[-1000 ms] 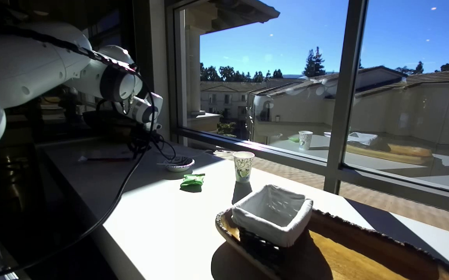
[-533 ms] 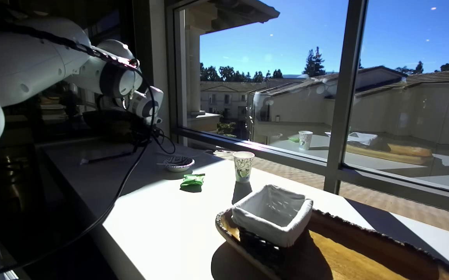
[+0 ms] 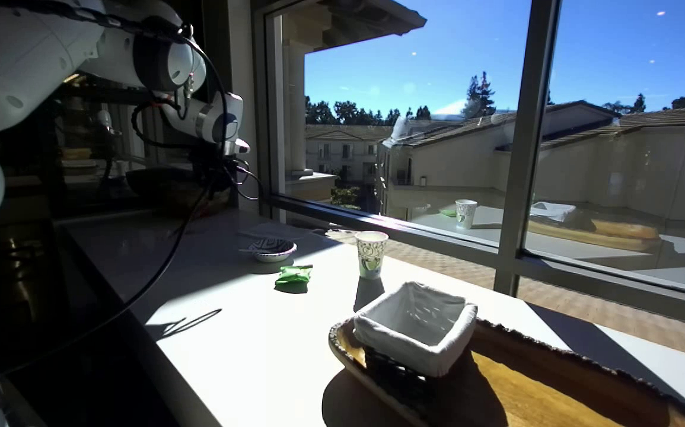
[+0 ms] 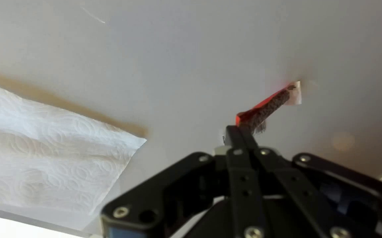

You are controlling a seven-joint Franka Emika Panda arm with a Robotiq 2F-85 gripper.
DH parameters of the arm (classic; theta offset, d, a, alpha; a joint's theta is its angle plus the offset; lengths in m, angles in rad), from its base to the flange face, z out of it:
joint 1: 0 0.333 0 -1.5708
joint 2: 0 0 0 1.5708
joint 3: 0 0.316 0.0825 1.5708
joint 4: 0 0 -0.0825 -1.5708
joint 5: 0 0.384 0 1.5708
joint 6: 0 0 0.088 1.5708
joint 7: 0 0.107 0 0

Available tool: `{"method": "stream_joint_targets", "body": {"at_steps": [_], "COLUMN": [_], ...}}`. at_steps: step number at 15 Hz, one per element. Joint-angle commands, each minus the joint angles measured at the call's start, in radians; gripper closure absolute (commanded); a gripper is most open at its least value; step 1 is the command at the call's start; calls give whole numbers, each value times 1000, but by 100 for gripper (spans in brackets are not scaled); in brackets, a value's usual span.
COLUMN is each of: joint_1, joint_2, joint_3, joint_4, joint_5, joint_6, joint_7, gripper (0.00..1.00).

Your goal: Put the orange item in the box

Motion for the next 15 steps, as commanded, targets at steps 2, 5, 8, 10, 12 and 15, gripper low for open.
{"method": "stream_joint_targets", "body": {"at_steps": [2, 5, 8, 10, 12, 15], "joint_1": [-35, -64, -107, -137, -173, -155], "joint_2": [-238, -352, -467, -546, -623, -573], "joint_3": [-29, -40, -46, -57, -66, -85], "joint_4": [-282, -407, -540, -634, -731, -657], "joint_5": [19, 67, 123, 159, 209, 178], "joint_6": [66, 76, 86, 106, 138, 100], "joint_7": [130, 131, 95, 77, 10, 31], "gripper": [100, 100, 100, 100, 100, 99]}}
